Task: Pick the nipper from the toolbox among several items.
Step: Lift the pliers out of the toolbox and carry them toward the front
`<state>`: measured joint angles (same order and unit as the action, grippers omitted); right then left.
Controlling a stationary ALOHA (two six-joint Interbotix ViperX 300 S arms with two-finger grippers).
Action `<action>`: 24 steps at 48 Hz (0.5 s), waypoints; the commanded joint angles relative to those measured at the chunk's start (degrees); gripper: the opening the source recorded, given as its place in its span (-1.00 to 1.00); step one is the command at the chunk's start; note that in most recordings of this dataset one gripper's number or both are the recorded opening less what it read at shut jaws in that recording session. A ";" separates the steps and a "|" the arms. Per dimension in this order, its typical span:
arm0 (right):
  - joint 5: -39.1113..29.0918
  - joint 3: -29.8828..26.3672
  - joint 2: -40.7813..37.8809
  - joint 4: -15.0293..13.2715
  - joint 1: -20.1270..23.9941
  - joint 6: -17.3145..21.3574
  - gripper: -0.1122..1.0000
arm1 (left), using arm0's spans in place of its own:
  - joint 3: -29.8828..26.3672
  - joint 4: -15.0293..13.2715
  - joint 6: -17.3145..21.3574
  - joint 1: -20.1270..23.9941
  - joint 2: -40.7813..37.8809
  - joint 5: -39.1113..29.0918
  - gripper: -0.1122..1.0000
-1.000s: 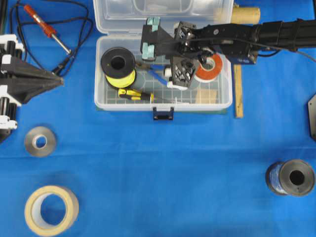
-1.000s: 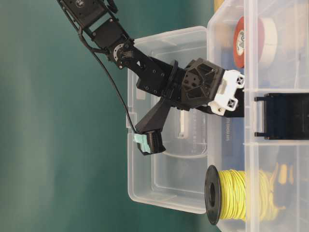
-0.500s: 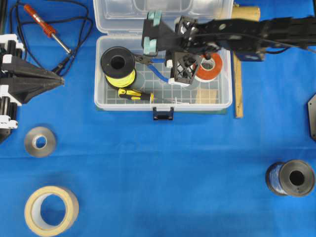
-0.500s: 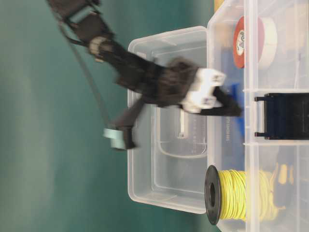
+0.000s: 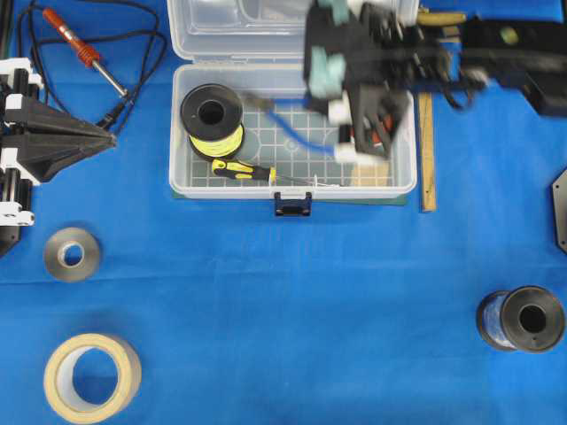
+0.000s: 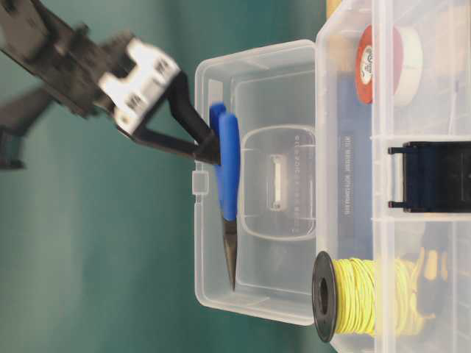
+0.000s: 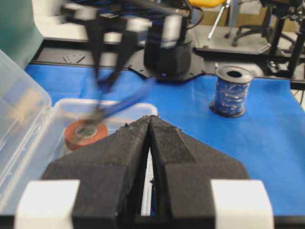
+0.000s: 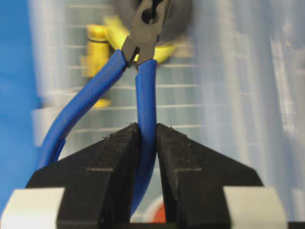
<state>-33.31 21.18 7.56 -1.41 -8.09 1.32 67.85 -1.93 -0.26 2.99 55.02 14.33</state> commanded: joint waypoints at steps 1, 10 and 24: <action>1.41 0.26 2.29 0.18 4.22 1.14 -0.57 | -0.79 -0.09 0.00 0.18 -0.26 0.26 -0.80; 6.33 2.20 0.18 0.09 13.10 7.29 -0.57 | -0.70 0.00 -0.09 0.18 -0.18 0.26 -0.80; 12.30 3.78 -10.20 0.00 17.84 16.70 -0.57 | -0.44 -0.09 -0.09 0.18 -0.09 0.26 -0.80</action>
<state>-22.94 25.49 -1.23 -1.41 9.14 16.61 67.85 -1.85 -0.26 2.99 55.11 14.41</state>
